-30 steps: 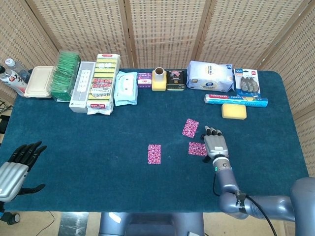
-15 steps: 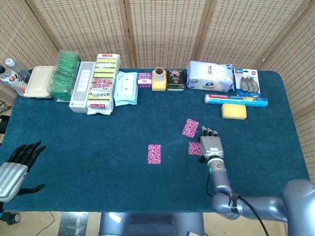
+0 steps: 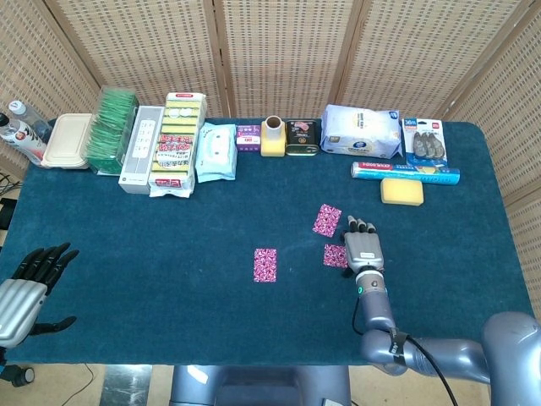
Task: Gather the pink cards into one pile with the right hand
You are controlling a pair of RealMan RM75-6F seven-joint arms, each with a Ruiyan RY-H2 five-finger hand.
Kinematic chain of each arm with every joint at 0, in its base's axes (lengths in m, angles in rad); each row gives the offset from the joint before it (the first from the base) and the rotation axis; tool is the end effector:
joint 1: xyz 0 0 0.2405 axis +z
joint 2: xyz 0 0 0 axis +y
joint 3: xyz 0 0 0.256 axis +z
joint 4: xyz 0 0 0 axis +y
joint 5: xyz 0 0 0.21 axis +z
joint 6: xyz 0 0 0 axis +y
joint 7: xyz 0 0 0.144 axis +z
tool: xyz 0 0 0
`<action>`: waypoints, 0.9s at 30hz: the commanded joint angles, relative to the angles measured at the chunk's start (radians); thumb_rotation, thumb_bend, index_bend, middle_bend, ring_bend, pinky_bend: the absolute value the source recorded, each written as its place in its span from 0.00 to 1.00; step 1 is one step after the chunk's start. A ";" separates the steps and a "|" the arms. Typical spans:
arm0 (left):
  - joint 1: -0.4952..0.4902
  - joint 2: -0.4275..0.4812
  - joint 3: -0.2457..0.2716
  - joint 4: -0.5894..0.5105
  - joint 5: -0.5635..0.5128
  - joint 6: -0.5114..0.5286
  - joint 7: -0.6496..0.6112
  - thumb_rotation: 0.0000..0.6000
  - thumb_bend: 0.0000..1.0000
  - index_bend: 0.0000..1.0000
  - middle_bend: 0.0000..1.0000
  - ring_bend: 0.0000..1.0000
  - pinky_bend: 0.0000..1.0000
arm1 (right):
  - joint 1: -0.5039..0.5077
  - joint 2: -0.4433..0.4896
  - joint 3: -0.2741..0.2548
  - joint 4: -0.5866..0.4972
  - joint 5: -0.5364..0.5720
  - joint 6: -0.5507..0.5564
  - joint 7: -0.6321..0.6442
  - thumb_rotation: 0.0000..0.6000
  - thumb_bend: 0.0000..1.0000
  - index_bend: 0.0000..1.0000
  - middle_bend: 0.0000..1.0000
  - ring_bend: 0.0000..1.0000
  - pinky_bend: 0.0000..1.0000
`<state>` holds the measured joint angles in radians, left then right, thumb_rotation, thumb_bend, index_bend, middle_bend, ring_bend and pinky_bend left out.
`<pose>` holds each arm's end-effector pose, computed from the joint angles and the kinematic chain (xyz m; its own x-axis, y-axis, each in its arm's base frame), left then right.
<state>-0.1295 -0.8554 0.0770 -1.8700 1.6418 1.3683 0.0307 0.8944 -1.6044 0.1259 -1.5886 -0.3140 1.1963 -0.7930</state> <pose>-0.2691 0.1590 0.1781 0.4564 0.2136 0.8637 0.8879 -0.1726 -0.4265 -0.1736 -0.3350 -0.0297 0.4837 -0.4661 0.7408 -0.8283 0.0296 0.5595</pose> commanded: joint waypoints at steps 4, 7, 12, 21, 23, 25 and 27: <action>0.000 -0.001 0.000 0.000 -0.001 0.000 0.002 1.00 0.06 0.00 0.00 0.00 0.00 | -0.008 -0.004 0.006 0.005 -0.009 -0.004 -0.001 1.00 0.17 0.33 0.03 0.00 0.07; 0.000 -0.001 0.000 -0.001 0.000 -0.001 0.004 1.00 0.06 0.00 0.00 0.00 0.00 | -0.011 -0.007 0.009 0.009 -0.013 -0.007 -0.004 1.00 0.17 0.33 0.03 0.00 0.07; -0.001 -0.001 -0.001 -0.001 -0.003 -0.002 0.003 1.00 0.06 0.00 0.00 0.00 0.00 | -0.016 -0.014 0.019 0.019 -0.021 -0.009 -0.011 1.00 0.17 0.33 0.03 0.00 0.08; -0.002 0.000 -0.002 -0.001 -0.006 -0.003 0.001 1.00 0.06 0.00 0.00 0.00 0.00 | -0.024 -0.022 0.034 0.034 -0.017 -0.020 -0.027 1.00 0.19 0.33 0.03 0.00 0.08; -0.001 0.000 -0.002 0.000 -0.006 -0.003 0.001 1.00 0.06 0.00 0.00 0.00 0.00 | -0.025 -0.020 0.038 0.036 -0.014 -0.026 -0.030 1.00 0.20 0.33 0.03 0.00 0.08; -0.001 -0.001 -0.002 0.000 -0.006 -0.003 0.001 1.00 0.06 0.00 0.00 0.00 0.00 | -0.025 -0.017 0.042 0.036 -0.010 -0.032 -0.035 1.00 0.20 0.34 0.03 0.00 0.08; -0.002 -0.001 -0.002 0.000 -0.006 -0.004 0.002 1.00 0.06 0.00 0.00 0.00 0.00 | -0.024 -0.015 0.046 0.035 0.001 -0.039 -0.044 1.00 0.21 0.34 0.03 0.00 0.08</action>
<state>-0.1314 -0.8565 0.0750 -1.8704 1.6358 1.3645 0.0327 0.8700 -1.6207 0.1694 -1.5530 -0.3176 1.1609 -0.8334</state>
